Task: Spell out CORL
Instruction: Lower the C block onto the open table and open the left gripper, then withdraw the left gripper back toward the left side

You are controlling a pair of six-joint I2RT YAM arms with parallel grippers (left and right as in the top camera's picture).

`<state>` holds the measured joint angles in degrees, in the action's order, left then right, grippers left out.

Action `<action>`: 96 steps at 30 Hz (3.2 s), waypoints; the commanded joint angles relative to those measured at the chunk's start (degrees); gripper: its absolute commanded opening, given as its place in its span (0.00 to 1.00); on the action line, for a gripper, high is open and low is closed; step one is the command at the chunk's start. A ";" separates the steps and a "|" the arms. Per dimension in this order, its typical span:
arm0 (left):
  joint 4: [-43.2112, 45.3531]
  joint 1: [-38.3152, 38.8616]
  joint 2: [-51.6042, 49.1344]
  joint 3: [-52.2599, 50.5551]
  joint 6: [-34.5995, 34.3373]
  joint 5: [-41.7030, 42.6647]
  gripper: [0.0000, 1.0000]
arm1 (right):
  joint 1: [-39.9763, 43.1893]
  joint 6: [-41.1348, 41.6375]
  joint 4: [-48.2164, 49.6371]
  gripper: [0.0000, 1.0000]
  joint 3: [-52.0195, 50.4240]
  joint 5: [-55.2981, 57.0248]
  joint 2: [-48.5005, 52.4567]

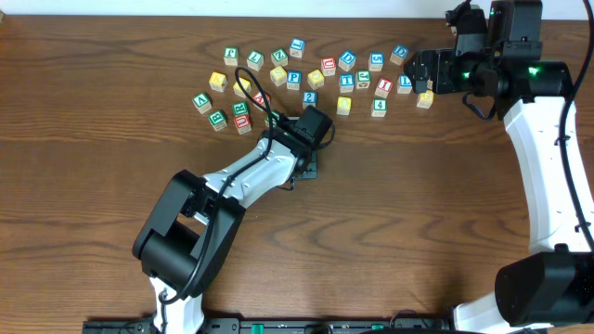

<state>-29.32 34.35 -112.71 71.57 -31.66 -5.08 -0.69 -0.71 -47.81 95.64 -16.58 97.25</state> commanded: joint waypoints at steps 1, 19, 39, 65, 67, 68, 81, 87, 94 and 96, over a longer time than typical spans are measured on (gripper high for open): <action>-0.31 0.09 1.75 0.07 -2.60 0.17 0.33 | 0.26 -0.68 -0.04 0.99 1.09 -0.46 -0.11; 0.07 0.09 1.75 0.07 3.54 -0.13 0.33 | 0.26 -0.68 -0.04 0.99 1.09 -0.46 -0.11; -0.11 0.07 1.75 0.07 1.84 -0.13 0.52 | 0.26 -0.68 -0.02 0.99 1.09 -0.46 -0.11; -8.94 -8.74 31.80 3.26 13.49 0.13 0.71 | 0.26 -0.68 -0.04 0.99 1.09 -0.46 -0.11; -10.86 -10.71 34.77 3.26 13.66 0.11 0.71 | 0.26 -0.68 -0.04 0.99 1.09 -0.46 -0.11; -12.20 -12.02 36.54 3.26 13.70 0.11 0.71 | 0.26 -0.68 -0.02 0.99 1.09 -0.46 -0.11; -23.63 -22.82 41.62 3.23 15.39 3.43 0.77 | 0.22 -0.61 -0.13 0.99 1.09 -0.52 -0.11; -24.02 -22.82 41.59 3.23 15.58 8.83 0.89 | 0.22 -0.63 -0.63 0.99 1.09 -0.50 -0.11; -24.26 -22.82 41.59 3.23 15.54 13.51 0.90 | 0.20 -0.63 -0.85 0.99 1.09 -0.52 -0.11; -24.37 -22.82 41.59 3.23 15.54 13.49 0.90 | 0.20 -0.63 -0.85 0.99 1.09 -0.52 -0.11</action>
<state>-53.41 11.77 -70.85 73.82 -16.47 6.33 -0.69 -0.71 -48.51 95.64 -16.58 97.25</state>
